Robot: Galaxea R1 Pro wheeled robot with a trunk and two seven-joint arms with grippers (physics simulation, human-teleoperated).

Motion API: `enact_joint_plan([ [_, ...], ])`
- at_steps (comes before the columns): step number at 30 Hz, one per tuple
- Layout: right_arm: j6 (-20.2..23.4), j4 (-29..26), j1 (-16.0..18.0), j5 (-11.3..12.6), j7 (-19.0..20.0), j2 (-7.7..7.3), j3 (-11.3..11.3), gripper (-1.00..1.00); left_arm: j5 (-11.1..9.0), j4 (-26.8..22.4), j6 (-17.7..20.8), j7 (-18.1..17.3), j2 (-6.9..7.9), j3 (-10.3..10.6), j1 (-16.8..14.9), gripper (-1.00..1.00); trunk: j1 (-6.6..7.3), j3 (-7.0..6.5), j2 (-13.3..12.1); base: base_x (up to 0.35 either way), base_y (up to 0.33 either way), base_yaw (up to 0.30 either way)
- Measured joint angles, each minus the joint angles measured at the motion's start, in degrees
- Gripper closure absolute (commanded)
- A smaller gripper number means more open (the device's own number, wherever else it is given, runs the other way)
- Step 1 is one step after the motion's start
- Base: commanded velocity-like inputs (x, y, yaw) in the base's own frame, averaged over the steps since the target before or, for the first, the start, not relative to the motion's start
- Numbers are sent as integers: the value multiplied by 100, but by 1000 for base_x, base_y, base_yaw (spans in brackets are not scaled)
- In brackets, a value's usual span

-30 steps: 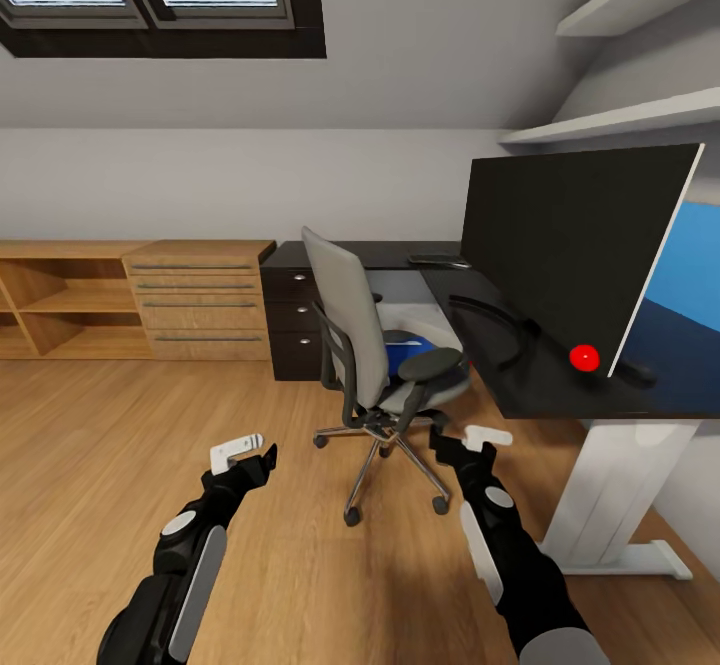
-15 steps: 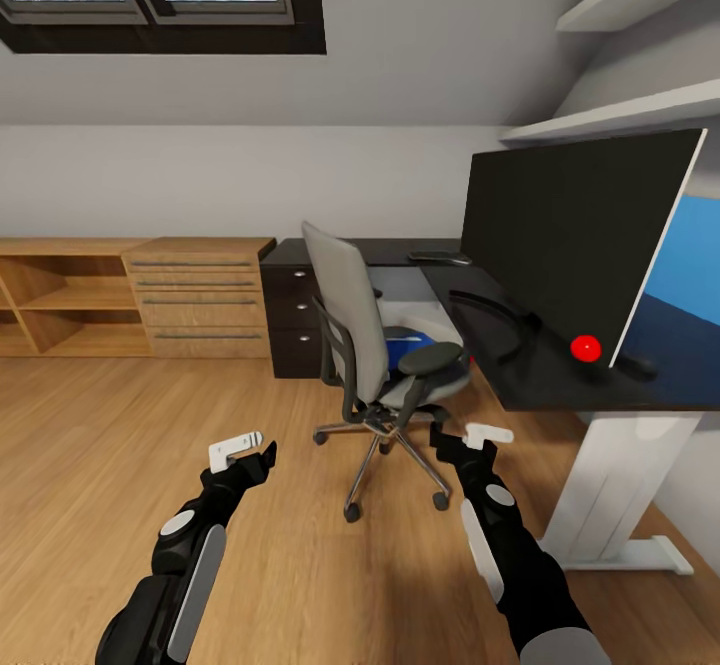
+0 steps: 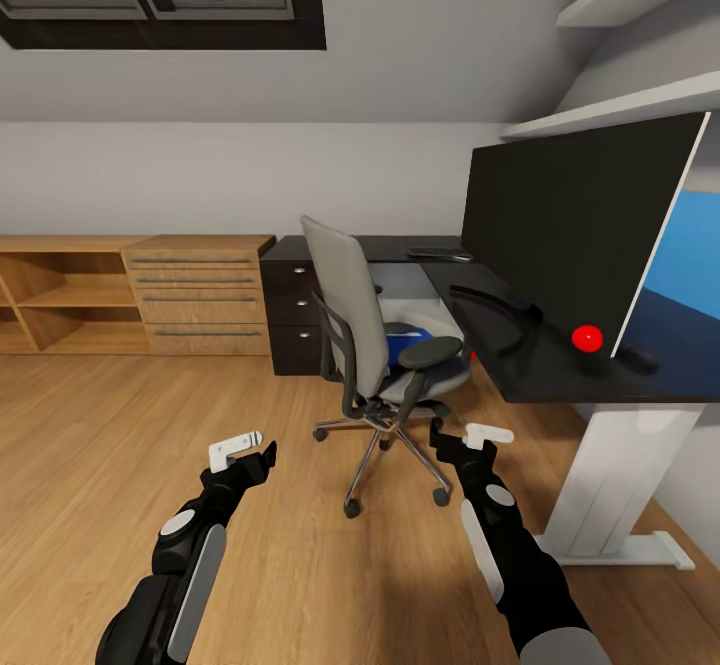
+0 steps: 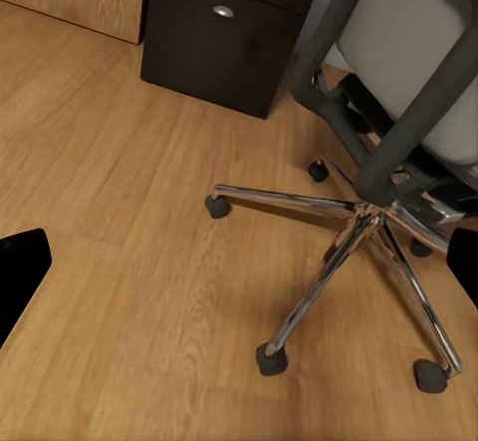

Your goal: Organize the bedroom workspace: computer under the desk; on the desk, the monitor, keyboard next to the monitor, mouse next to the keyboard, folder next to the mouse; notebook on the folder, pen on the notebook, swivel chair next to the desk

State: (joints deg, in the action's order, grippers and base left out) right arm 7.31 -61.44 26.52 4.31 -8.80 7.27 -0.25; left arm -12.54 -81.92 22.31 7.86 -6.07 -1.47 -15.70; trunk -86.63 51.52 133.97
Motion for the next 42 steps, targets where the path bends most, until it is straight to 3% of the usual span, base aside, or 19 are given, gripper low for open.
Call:
enact_joint_plan([
  [10, 0, 1, 0, -1, -6, 0, -2, -100, -3, 23, 6, -7, 13, -7, 0, -100, 0, 0, 0, 2, 0, 0],
  [14, -192, 25, 0, -10, -8, -19, -7, -100, -4, 42, 8, -8, 19, -8, 0, -100, 2, 0, 0, 95, 0, 0],
  [31, -1335, 1047, 22, -33, -329, -44, -17, -100, -4, 151, 1, -9, 26, -13, 0, -100, 2, 0, 0, 64, 0, 0],
  [42, -1574, 1566, 106, -11, -717, -44, -19, -100, -4, 158, -8, -9, 29, -17, 0, -100, 3, 0, 0, 262, 0, 0],
])
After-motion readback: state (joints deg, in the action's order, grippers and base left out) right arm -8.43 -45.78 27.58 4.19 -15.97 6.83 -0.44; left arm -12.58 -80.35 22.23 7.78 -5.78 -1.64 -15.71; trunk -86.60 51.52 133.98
